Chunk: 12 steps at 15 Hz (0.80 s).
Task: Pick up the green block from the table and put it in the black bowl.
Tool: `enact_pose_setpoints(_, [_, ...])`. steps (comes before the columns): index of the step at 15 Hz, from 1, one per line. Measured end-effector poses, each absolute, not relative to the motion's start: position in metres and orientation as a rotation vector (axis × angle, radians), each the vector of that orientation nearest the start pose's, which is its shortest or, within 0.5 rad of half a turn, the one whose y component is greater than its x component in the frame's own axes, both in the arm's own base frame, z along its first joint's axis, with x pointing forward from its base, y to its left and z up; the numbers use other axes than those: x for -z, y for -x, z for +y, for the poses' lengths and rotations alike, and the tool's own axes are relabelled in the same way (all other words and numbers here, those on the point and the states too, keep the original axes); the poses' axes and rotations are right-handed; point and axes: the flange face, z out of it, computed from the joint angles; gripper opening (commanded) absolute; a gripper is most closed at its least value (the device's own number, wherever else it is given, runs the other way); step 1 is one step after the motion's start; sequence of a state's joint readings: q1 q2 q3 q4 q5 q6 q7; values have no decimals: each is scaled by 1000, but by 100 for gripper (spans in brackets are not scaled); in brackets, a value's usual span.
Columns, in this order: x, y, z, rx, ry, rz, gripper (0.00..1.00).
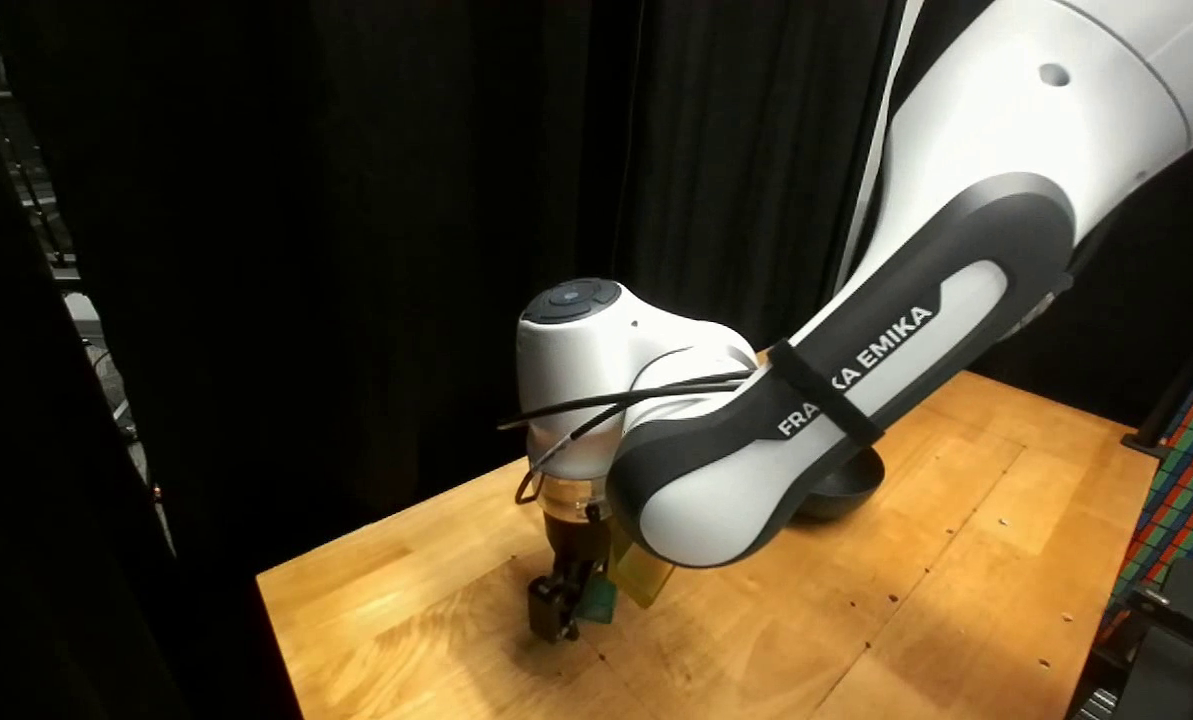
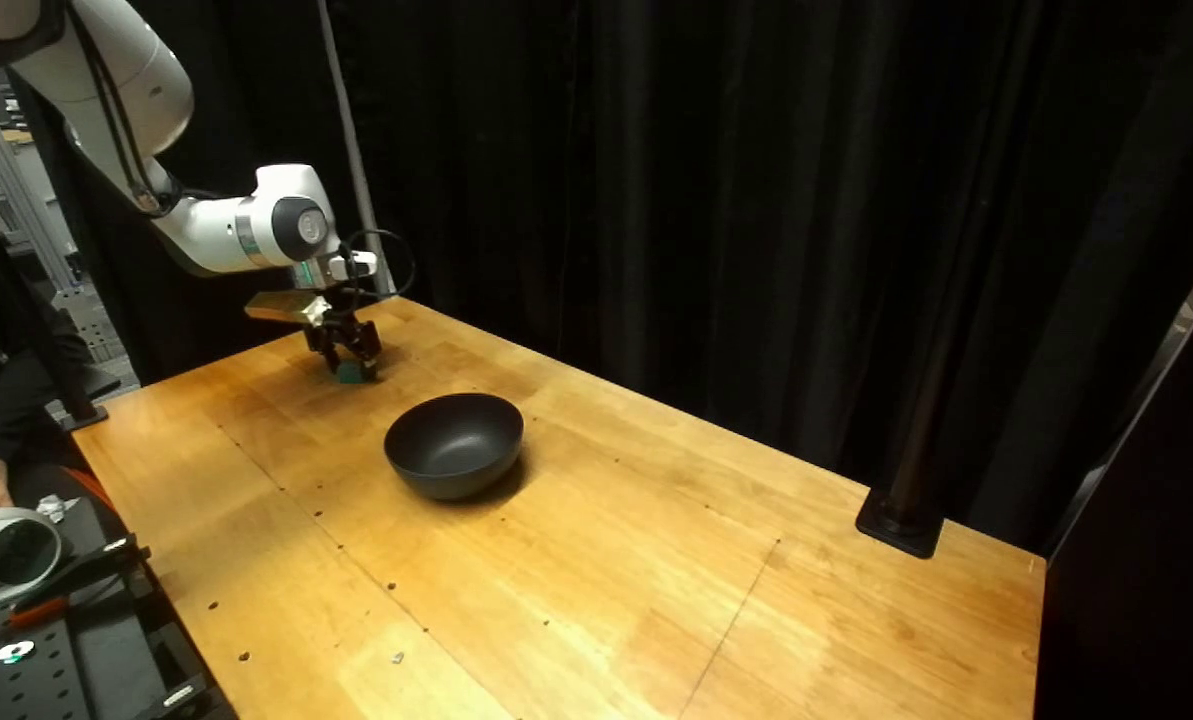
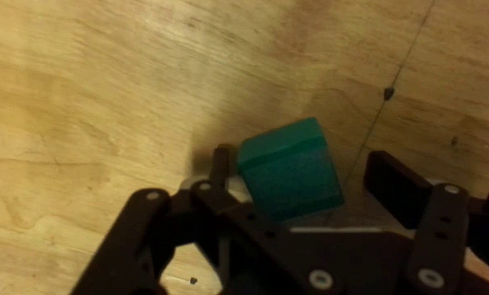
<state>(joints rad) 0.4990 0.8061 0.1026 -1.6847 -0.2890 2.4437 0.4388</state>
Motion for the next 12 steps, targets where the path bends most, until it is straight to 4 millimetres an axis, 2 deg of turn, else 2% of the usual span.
enact_pose_setpoints(2, [-130,-556,378,44,3199,-582,36])
enact_pose_setpoints(4, [-134,-557,381,44,3202,-585,25])
enact_pose_setpoints(6, [-141,-558,382,36,3213,-579,24])
enact_pose_setpoints(9, [-148,-564,370,13,3253,-533,24])
enact_pose_setpoints(12, [-183,-579,341,50,3331,-416,24])
